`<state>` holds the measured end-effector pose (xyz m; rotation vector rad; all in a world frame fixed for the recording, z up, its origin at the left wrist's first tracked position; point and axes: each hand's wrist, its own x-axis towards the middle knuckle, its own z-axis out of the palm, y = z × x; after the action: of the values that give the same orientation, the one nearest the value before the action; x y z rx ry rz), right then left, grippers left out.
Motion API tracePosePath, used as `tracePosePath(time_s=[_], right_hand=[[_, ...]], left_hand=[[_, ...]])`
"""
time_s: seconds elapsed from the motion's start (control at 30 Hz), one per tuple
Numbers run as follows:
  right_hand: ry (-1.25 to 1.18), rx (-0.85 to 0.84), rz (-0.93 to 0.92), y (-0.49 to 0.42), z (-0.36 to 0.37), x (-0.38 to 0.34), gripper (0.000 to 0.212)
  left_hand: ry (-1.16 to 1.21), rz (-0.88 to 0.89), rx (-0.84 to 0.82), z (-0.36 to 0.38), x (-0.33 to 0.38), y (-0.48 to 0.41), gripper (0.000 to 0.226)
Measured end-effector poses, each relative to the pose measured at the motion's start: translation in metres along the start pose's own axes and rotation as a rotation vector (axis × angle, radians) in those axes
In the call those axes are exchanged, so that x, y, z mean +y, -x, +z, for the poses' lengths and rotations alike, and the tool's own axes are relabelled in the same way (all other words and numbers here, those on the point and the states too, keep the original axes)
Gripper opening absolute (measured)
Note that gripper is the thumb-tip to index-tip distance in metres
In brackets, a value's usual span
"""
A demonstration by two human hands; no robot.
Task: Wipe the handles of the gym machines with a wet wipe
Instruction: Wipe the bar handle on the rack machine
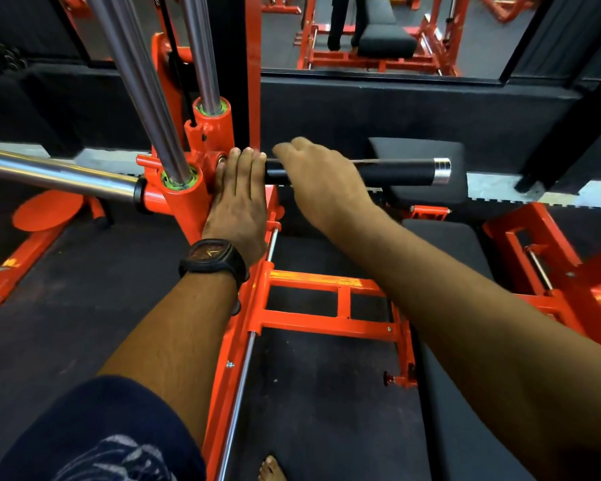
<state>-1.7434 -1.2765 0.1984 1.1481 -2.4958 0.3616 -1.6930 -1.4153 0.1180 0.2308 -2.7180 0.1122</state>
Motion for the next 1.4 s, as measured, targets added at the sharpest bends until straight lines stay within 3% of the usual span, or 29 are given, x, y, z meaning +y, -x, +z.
tracePosePath(time_s=[0.13,0.3,0.43,0.53,0.6,0.77,0.83,0.93,1.0,1.03,1.13,1.27,1.4], right_hand=[[0.035,-0.029,0.262,-0.011,-0.005,0.030,0.019],[-0.125,-0.244,0.193,-0.039,-0.009,0.022,0.017],[0.002,-0.303,0.297,-0.025,-0.027,0.040,0.015],[0.112,-0.153,0.190,0.000,-0.019,0.017,0.018],[0.150,0.020,0.060,0.018,-0.003,0.009,0.023],[0.154,0.336,0.149,0.051,0.027,0.040,0.035],[0.126,0.332,0.148,0.059,0.035,0.036,0.038],[-0.079,0.426,0.333,0.052,0.042,0.024,0.018],[-0.120,0.435,0.362,0.047,0.047,0.013,0.017],[-0.128,0.363,0.308,0.048,0.047,0.008,0.022],[0.034,0.371,0.128,0.054,0.045,0.019,0.043],[0.053,0.451,0.235,0.063,0.039,0.037,0.043],[0.156,0.395,0.106,0.055,0.028,0.036,0.041]], left_hand=[[0.014,-0.001,0.058,0.002,0.002,0.002,0.102],[0.026,0.003,0.082,0.004,0.000,0.002,0.095],[0.053,-0.008,0.050,0.000,0.003,0.002,0.101],[0.033,-0.004,0.030,0.001,0.002,0.000,0.119],[0.024,0.002,0.035,0.001,0.002,0.001,0.115],[0.019,-0.014,0.075,0.002,0.003,0.001,0.100],[0.034,-0.013,0.066,0.000,0.004,0.002,0.098],[0.039,-0.029,0.042,-0.004,0.006,0.002,0.099],[0.035,-0.034,0.017,-0.006,0.007,0.002,0.106],[0.040,-0.036,0.016,-0.007,0.008,0.002,0.107],[0.060,-0.048,0.017,-0.008,0.009,0.002,0.107],[0.072,-0.051,0.026,-0.006,0.007,0.001,0.103],[0.052,-0.052,-0.004,-0.004,0.007,0.000,0.122]])
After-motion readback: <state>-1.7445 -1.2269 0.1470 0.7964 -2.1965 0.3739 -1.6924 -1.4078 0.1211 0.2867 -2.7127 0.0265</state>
